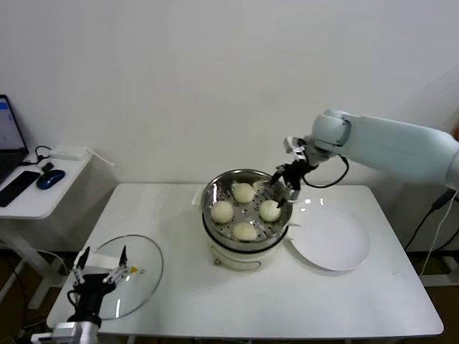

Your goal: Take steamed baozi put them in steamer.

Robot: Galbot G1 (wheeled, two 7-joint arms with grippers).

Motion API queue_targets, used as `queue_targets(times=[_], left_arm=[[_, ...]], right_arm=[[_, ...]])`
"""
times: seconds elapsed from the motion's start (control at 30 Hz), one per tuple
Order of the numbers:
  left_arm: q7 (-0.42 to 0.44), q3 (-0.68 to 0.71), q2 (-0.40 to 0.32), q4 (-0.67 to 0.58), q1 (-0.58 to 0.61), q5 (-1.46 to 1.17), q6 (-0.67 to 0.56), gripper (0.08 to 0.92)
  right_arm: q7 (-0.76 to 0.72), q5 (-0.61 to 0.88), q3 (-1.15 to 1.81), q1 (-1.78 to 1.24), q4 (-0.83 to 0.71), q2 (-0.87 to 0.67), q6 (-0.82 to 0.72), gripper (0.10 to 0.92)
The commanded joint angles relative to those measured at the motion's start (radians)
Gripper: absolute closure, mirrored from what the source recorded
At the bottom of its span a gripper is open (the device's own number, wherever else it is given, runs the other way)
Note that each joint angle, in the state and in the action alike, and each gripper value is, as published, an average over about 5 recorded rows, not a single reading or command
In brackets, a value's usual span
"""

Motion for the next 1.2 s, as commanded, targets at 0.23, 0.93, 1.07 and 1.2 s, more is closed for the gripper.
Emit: queue_targets(times=[0.23,0.93,1.07,1.2], left_arm=[[-0.003,0.005,-0.008,-0.005,0.000,-0.007,-0.018,0.177],[-0.007,0.013,-0.041,-0.005,0.013,0.011,-0.046,0.177],[-0.010,0.016,-0.042,-0.006,0.016,0.020,-0.045,0.177],[-0.010,0.010,-0.042,-0.004,0.021,0.024,-0.041,0.177]], right_arm=[[0.438,-0.083,0.738,-0.559,0.294,-0.450,0.082,0.203],[0.801,-0.312,2.044,-1.894,0.560,-0.034,0.310,0.203],[0.810,-0.312,2.102,-1.982,0.590,0.073,0.364,0.203],[0.817,-0.322,2.126,-2.065,0.617,0.162,0.414,0.203]])
